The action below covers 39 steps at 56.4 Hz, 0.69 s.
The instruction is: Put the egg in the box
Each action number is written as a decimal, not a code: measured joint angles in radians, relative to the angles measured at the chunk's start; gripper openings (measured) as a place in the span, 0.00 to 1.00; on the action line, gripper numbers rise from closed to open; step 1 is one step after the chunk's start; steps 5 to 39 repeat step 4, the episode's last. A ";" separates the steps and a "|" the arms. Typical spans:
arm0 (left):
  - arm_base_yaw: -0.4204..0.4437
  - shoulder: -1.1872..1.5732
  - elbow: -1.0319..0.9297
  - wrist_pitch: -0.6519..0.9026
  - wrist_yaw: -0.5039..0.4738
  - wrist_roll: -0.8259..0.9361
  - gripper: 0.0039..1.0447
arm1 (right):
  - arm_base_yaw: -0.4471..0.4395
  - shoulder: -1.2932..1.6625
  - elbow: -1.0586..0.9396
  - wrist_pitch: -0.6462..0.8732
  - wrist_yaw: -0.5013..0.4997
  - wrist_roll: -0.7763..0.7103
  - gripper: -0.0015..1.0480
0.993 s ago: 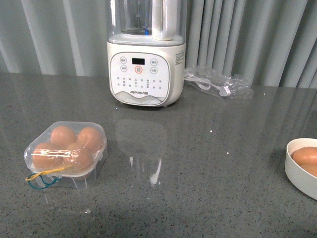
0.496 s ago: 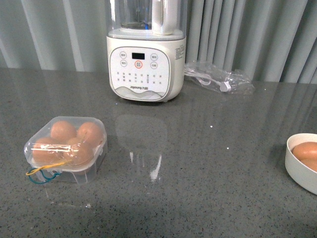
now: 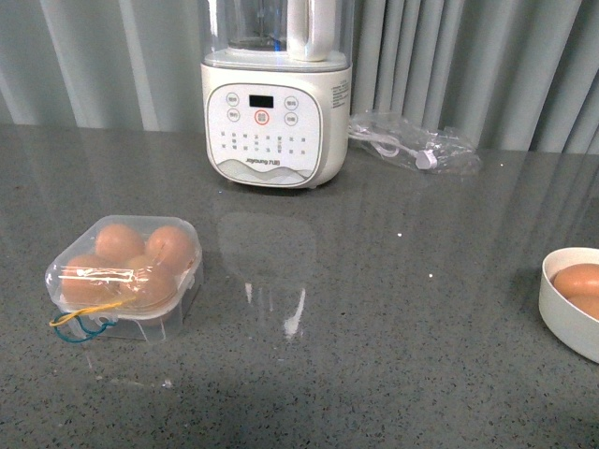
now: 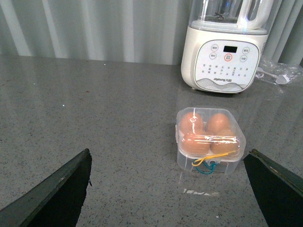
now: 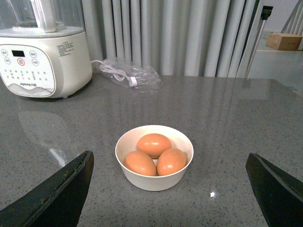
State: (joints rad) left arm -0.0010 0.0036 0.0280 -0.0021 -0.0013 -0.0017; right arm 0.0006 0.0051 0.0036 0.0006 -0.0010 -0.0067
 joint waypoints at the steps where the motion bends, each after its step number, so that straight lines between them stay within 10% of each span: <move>1: 0.000 0.000 0.000 0.000 0.000 0.000 0.94 | 0.000 0.000 0.000 0.000 0.000 0.000 0.93; 39: 0.000 0.000 0.000 0.000 0.000 0.000 0.94 | 0.000 0.000 0.000 0.000 0.000 0.000 0.93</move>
